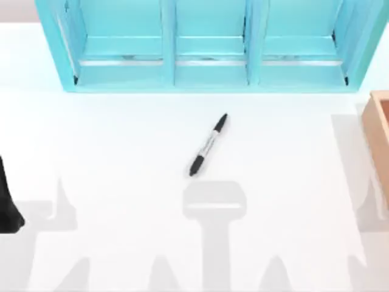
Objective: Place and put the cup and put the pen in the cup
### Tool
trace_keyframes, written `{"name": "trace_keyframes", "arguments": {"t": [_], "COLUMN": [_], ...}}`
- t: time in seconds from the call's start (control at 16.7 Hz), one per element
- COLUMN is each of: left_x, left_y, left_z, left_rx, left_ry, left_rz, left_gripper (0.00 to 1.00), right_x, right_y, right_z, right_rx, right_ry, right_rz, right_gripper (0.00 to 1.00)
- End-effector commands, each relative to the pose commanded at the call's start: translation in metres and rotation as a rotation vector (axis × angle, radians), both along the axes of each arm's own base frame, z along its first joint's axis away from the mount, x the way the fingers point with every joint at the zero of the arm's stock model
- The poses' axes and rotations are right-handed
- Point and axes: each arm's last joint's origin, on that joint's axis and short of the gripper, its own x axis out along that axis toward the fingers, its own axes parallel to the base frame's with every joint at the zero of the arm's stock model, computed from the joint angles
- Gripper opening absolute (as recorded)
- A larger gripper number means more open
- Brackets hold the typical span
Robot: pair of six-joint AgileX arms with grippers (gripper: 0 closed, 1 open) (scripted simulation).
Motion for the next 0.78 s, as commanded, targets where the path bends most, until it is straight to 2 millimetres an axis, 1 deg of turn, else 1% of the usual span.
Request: {"name": "trace_keyframes", "arguments": {"t": [0.18,0.36,0.48,0.6,0.78], "left_x": [0.000,0.000,0.000,0.000,0.000], "left_y": [0.000,0.000,0.000,0.000,0.000], "left_z": [0.000,0.000,0.000,0.000,0.000], "left_rx": [0.000,0.000,0.000,0.000,0.000], "left_ry": [0.000,0.000,0.000,0.000,0.000], "left_rz": [0.000,0.000,0.000,0.000,0.000], "left_gripper": [1.00,1.00,1.00,1.00,1.00], "right_x": [0.000,0.001,0.005,0.014,0.041], "right_y": [0.000,-0.003,-0.006,-0.010,-0.021], "right_z": [0.002,0.017,0.035,0.057,0.089], "right_rx": [-0.003,-0.026,-0.048,-0.070,-0.096], "right_ry": [0.010,0.100,0.202,0.336,0.580], "right_rz": [-0.003,-0.027,-0.050,-0.074,-0.103], "right_gripper": [1.00,1.00,1.00,1.00,1.00]}}
